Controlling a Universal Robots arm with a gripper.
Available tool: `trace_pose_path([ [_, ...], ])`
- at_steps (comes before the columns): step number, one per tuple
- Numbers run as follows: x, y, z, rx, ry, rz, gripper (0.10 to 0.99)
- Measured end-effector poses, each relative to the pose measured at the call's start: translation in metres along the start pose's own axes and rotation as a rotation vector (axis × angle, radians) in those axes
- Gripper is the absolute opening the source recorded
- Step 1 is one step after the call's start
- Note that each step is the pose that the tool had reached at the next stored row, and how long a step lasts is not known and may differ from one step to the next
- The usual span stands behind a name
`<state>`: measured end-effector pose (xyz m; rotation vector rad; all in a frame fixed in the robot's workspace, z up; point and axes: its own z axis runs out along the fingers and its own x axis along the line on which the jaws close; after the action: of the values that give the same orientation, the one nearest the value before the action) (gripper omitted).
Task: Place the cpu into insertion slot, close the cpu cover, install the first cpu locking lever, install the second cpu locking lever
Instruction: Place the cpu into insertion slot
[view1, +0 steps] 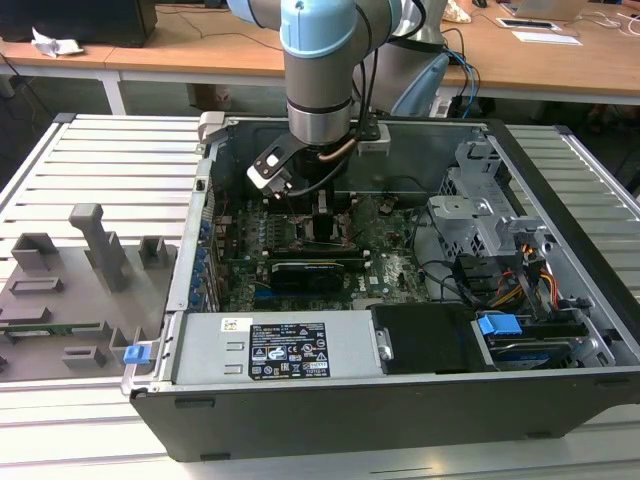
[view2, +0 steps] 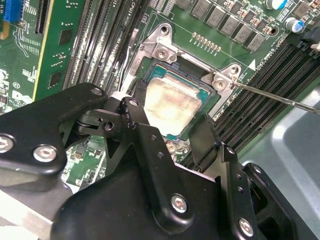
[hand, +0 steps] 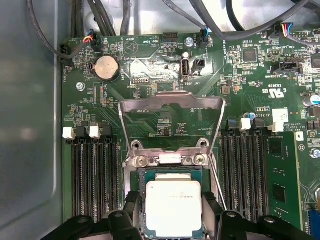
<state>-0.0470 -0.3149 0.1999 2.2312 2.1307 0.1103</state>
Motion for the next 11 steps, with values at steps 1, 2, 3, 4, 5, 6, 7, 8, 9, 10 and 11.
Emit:
trace_pose_path([
  [1, 0.0002, 0.0001, 0.0001, 0.000, 0.0002, 0.000, 0.608],
  [2, 0.0003, 0.0001, 0.0001, 0.000, 0.0002, 0.000, 0.608],
  [3, 0.0003, 0.0001, 0.0001, 0.000, 0.0001, 0.000, 0.608],
  [4, 0.0003, 0.0001, 0.0001, 0.000, 0.0000, 0.000, 0.608],
  [5, 0.0003, 0.0001, -0.0002, 0.000, 0.0000, 0.000, 0.608],
  [6, 0.0004, 0.0002, -0.0007, 0.000, 0.0000, 0.000, 0.608],
  [7, 0.0004, 0.0003, -0.0026, 0.000, 0.0001, 0.000, 0.608],
  [8, 0.0004, 0.0004, -0.0037, 0.000, 0.0001, 0.000, 0.608],
  [9, 0.0004, 0.0005, -0.0047, 0.000, 0.0001, 0.000, 0.608],
  [10, 0.0004, 0.0007, -0.0066, 0.000, 0.0001, 0.000, 0.608],
  [11, 0.0004, 0.0010, -0.0091, 0.001, 0.0000, 0.000, 0.608],
])
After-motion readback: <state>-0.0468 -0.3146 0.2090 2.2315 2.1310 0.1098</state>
